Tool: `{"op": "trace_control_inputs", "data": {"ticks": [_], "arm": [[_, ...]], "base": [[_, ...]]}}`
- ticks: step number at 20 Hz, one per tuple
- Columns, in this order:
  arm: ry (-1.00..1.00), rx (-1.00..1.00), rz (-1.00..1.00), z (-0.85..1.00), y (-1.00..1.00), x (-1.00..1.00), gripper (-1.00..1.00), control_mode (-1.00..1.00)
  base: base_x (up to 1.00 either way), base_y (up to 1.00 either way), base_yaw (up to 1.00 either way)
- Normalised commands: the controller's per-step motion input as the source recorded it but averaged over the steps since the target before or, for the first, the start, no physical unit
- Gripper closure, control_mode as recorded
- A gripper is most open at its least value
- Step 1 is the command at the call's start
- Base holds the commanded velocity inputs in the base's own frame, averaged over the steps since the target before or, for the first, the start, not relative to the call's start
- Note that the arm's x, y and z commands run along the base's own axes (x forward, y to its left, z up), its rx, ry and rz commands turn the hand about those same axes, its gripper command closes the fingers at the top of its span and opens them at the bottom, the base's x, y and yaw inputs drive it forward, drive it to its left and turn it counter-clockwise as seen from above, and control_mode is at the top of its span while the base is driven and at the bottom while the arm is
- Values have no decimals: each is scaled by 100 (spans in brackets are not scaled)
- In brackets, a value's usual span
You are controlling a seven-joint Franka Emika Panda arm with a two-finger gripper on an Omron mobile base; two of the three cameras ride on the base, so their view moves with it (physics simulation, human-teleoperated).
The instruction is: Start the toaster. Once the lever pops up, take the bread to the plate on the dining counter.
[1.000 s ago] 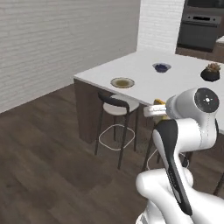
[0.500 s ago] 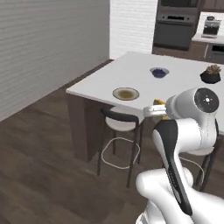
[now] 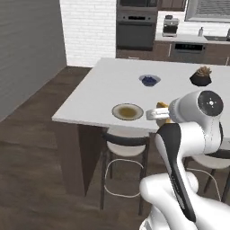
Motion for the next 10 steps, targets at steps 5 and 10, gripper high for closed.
{"op": "trace_control_inputs", "data": {"ticks": [5, 10], "arm": [[0, 0, 0, 0, 0, 0, 100, 100], [0, 0, 0, 0, 0, 0, 100, 100]], "base": [[97, 41, -45], [97, 25, -26]]}}
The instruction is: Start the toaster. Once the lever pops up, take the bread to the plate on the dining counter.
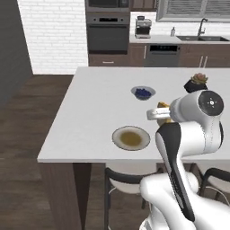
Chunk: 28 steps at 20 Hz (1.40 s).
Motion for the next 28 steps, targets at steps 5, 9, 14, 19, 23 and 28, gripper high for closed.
{"op": "trace_control_inputs", "data": {"ticks": [5, 9, 14, 19, 23, 28], "arm": [[0, 0, 0, 0, 0, 0, 100, 100], [0, 0, 0, 0, 0, 0, 100, 100], [0, 0, 0, 0, 0, 0, 100, 100], [2, 0, 0, -2, -1, 6, 100, -100], [4, 8, 14, -11, -3, 30, 100, -100], [6, 9, 21, -19, 1, 42, 100, -100]], "base": [[67, 19, -15], [14, 19, -10], [0, 2, 0], [0, 0, 0], [0, 0, 0], [0, 0, 0]]}}
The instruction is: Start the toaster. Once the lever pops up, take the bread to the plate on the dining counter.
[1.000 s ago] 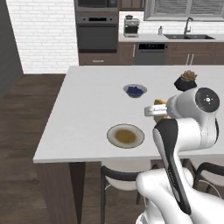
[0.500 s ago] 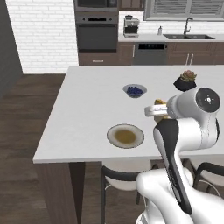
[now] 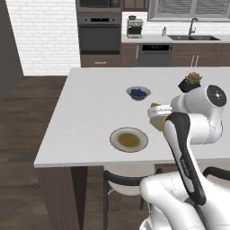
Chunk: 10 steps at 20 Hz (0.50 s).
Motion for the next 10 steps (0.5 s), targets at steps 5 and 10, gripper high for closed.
{"op": "trace_control_inputs", "data": {"ticks": [5, 10], "arm": [[10, 12, 17, -31, 3, 52, 100, -100], [10, 13, 4, -48, 1, 31, 100, -100]], "base": [[0, 0, 0], [0, 0, 0]]}}
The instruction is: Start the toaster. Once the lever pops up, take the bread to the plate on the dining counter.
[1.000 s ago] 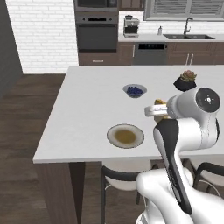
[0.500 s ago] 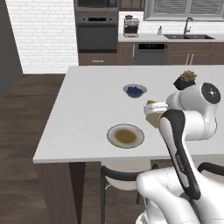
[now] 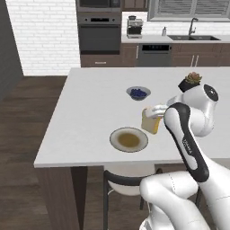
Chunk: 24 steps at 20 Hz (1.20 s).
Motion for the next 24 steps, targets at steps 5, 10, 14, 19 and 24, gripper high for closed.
{"op": "trace_control_inputs", "data": {"ticks": [5, 10, 14, 19, 24], "arm": [[22, 14, 0, -58, 8, 26, 100, -100], [9, 12, 0, -44, 12, 29, 100, -100], [1, 1, -3, -47, 19, 37, 100, -100], [0, 0, -3, -38, 10, 31, 100, -100], [0, 0, -2, -35, 4, 45, 100, -100]], "base": [[0, 0, 0], [0, 0, 0], [0, 0, 0], [0, 0, 0], [0, 0, 0]]}}
